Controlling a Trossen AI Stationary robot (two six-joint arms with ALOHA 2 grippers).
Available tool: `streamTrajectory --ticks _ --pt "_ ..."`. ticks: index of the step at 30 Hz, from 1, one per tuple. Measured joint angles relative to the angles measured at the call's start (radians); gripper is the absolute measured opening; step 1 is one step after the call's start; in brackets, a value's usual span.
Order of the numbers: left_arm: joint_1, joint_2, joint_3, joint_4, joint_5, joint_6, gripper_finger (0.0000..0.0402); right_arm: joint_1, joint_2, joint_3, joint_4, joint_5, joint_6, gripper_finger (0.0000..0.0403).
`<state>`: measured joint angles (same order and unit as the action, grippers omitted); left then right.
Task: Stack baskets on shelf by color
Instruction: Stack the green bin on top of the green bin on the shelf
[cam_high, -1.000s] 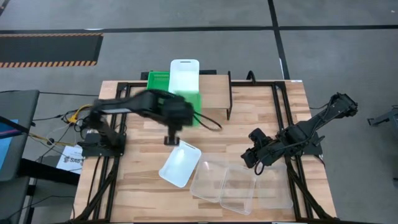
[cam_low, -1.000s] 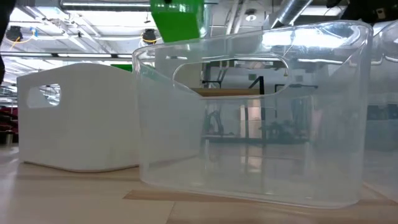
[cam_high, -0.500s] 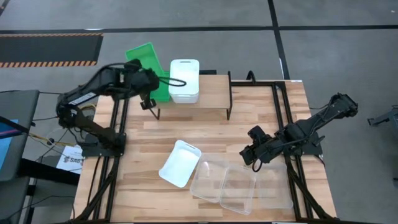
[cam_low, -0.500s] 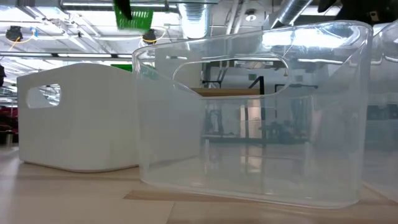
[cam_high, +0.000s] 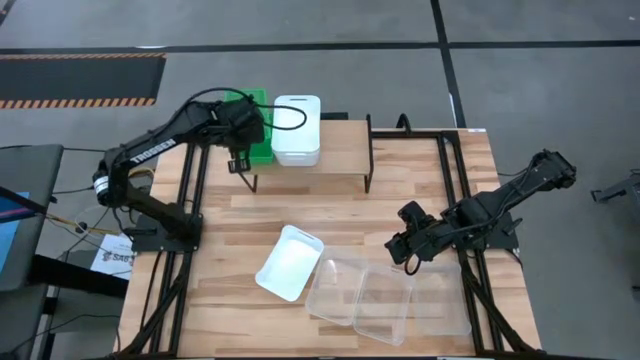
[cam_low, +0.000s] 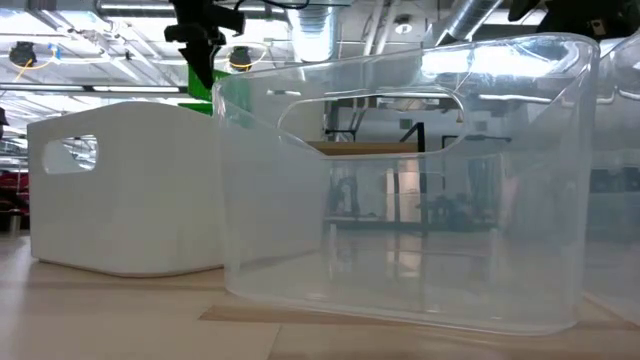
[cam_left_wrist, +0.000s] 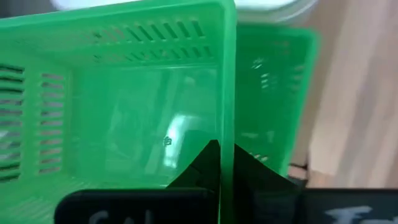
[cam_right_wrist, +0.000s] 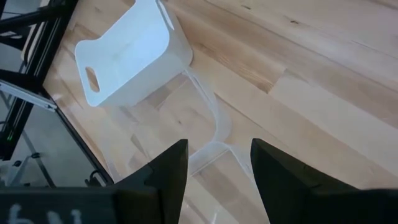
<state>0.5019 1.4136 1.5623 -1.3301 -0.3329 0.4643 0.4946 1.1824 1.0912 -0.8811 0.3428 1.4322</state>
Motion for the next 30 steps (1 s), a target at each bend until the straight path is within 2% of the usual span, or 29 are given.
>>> streamTrajectory --ticks 13,30 --pt "0.011 0.000 0.000 -0.013 0.198 0.054 0.0000 0.000 0.000 0.000 0.000 0.000 0.007 0.0201" --pt "0.063 0.000 0.001 -0.056 0.222 0.092 0.0000 0.000 0.000 0.000 0.003 0.000 0.010 0.0201"
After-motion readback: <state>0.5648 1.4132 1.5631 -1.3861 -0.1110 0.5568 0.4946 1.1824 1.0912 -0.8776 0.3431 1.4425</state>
